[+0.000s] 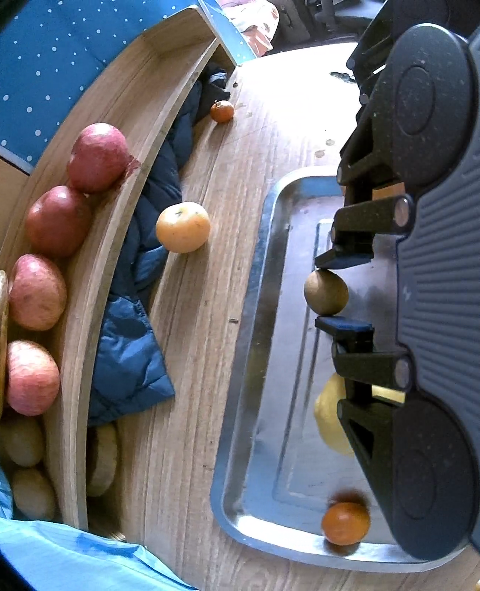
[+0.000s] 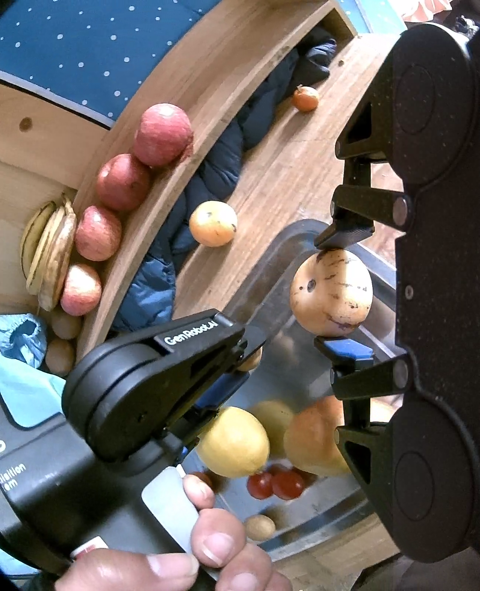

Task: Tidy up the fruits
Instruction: 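Carry the pale pear with the right gripper while the left gripper carries a small brown kiwi over the tray, then open both grippers to release the pear and kiwi into the tray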

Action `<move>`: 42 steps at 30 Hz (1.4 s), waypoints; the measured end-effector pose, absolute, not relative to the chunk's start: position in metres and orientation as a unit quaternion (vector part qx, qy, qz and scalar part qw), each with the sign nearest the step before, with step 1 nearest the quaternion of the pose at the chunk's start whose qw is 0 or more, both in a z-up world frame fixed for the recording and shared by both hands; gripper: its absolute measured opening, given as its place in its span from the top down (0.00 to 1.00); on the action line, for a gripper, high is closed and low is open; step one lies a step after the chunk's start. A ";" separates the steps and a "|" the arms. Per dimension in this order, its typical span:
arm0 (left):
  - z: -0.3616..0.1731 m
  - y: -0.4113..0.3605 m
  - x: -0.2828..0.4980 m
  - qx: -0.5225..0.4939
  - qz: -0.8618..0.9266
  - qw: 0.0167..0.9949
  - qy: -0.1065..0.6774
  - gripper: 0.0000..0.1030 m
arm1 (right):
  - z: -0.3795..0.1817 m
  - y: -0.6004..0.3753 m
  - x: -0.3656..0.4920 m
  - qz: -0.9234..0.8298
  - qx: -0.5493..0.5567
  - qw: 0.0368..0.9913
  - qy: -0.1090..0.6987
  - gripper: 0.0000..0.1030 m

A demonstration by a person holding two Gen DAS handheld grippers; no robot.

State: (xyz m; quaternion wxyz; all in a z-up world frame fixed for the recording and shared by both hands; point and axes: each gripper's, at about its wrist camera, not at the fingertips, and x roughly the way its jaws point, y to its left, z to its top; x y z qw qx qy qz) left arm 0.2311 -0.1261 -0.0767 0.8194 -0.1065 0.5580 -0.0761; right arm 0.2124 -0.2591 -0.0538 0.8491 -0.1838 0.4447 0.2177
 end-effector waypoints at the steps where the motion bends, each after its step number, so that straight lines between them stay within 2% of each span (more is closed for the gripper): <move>1: -0.076 -0.127 0.230 -0.107 -0.075 0.820 0.558 0.71 | -0.054 -0.260 0.211 0.219 -0.183 0.848 0.446 0.49; 36: -0.074 -0.131 0.206 -0.085 -0.050 0.812 0.575 0.70 | -0.050 -0.258 0.184 0.251 -0.178 0.827 0.471 0.49; 38: -0.073 -0.130 0.206 -0.086 -0.048 0.813 0.573 0.69 | -0.050 -0.258 0.184 0.251 -0.178 0.826 0.472 0.49; 42: -0.069 -0.129 0.202 -0.086 -0.047 0.816 0.570 0.59 | -0.049 -0.258 0.182 0.253 -0.179 0.827 0.469 0.48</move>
